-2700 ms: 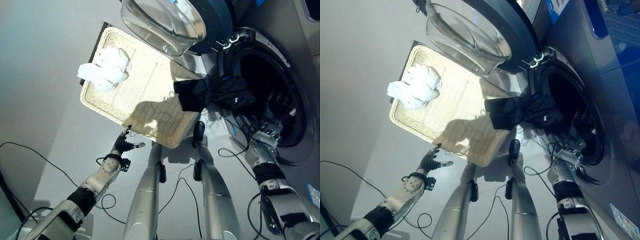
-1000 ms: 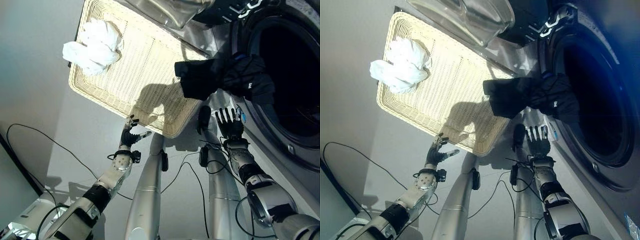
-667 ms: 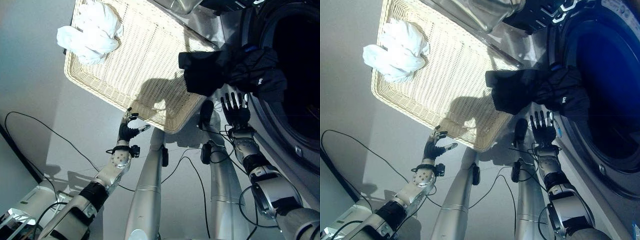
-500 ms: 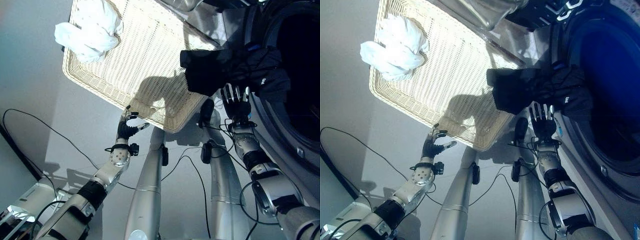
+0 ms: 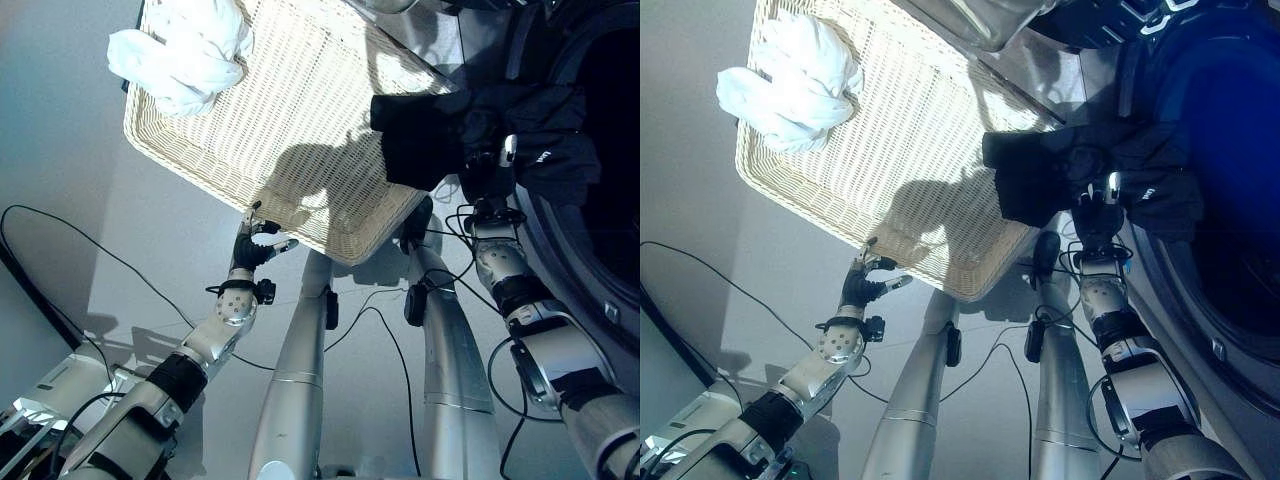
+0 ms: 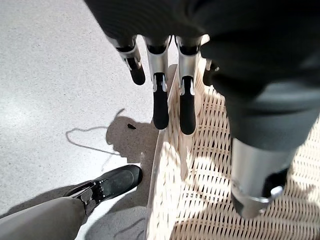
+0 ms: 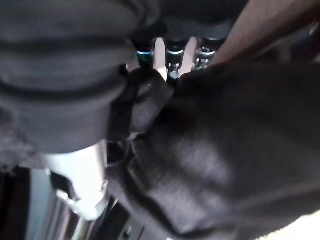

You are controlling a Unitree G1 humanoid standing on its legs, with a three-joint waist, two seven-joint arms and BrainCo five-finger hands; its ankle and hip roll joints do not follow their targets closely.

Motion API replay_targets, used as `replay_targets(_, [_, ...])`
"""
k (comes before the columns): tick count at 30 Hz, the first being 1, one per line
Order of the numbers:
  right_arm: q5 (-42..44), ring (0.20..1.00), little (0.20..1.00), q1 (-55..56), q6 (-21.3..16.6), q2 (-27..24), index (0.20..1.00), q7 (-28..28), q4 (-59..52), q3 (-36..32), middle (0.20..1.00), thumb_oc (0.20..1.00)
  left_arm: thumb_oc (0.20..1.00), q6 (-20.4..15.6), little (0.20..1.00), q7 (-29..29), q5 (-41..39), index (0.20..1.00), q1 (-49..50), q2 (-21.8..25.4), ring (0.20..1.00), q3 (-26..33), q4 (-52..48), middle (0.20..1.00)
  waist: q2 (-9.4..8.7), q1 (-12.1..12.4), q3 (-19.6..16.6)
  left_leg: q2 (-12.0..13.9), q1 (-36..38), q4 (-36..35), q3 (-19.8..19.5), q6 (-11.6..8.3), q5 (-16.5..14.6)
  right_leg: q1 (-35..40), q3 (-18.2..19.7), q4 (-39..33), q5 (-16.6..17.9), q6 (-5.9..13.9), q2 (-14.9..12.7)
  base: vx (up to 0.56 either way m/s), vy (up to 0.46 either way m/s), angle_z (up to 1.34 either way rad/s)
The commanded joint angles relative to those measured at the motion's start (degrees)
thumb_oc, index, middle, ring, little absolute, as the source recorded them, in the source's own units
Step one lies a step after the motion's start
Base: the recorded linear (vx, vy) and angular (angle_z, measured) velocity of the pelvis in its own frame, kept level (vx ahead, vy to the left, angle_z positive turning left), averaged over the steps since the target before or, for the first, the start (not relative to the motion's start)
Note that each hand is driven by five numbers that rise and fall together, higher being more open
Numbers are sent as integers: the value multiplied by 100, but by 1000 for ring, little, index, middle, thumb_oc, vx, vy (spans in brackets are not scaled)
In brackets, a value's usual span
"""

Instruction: Put the clothes into the washing machine.

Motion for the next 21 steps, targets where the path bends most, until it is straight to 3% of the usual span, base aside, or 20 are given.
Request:
replay_targets(1, [428, 1000, 1000, 57, -243, -368, 1000, 672, -744, 137, 1000, 1000, 1000, 357, 1000, -153, -342, 1000, -74, -46, 1000, -146, -1, 1000, 242, -44, -67, -336, -136, 155, 183, 46, -74, 297, -1, -1103, 1066, 686, 96, 0, 0, 0])
replay_targets(7, [1178, 1000, 1000, 159, -607, -441, 1000, 972, -1219, -111, 1000, 1000, 1000, 363, 1000, -242, -340, 1000, 71, 49, 1000, -20, -85, 1000, 253, -60, -67, -320, -91, 169, 208, 49, -97, 323, 5, -1050, 1028, 694, 84, -2, -1, 4])
replay_targets(13, [1253, 1000, 1000, 422, -1318, -107, 1000, 50, -2027, -1031, 1000, 1000, 1000, 274, 1000, -304, -327, 1000, 195, 127, 1000, 115, -151, 1000, 259, -124, -67, -296, 4, 178, 295, 47, -147, 409, 19, -1056, 1012, 715, 60, 0, 0, 0])
replay_targets(18, [1253, 1000, 1000, 609, -1894, -16, 1000, -365, -2537, -1279, 1000, 1000, 1000, 273, 1000, -259, -319, 1000, 257, 177, 1000, 132, -234, 1000, 224, -151, -67, -320, 38, 315, 337, 70, -226, 448, -2, -1029, 1024, 723, 15, -7, 0, 1])
replay_targets(19, [1253, 875, 875, 698, -2038, -8, 875, -411, -2725, -1345, 875, 875, 1000, 294, 1000, -261, -304, 1000, 293, 201, 1000, 154, -297, 1000, 210, -160, -67, -325, 40, 379, 345, 78, -263, 459, -13, -1015, 1024, 728, -12, -18, -5, 4])
replay_targets(21, [1253, 746, 746, 853, -2305, 27, 746, -504, -3096, -1445, 746, 746, 1000, 297, 1000, -254, -235, 1000, 384, 227, 1000, 174, -377, 1000, 172, -199, -67, -328, 44, 475, 373, 98, -311, 472, -20, -981, 1027, 728, -30, -18, -4, 2])
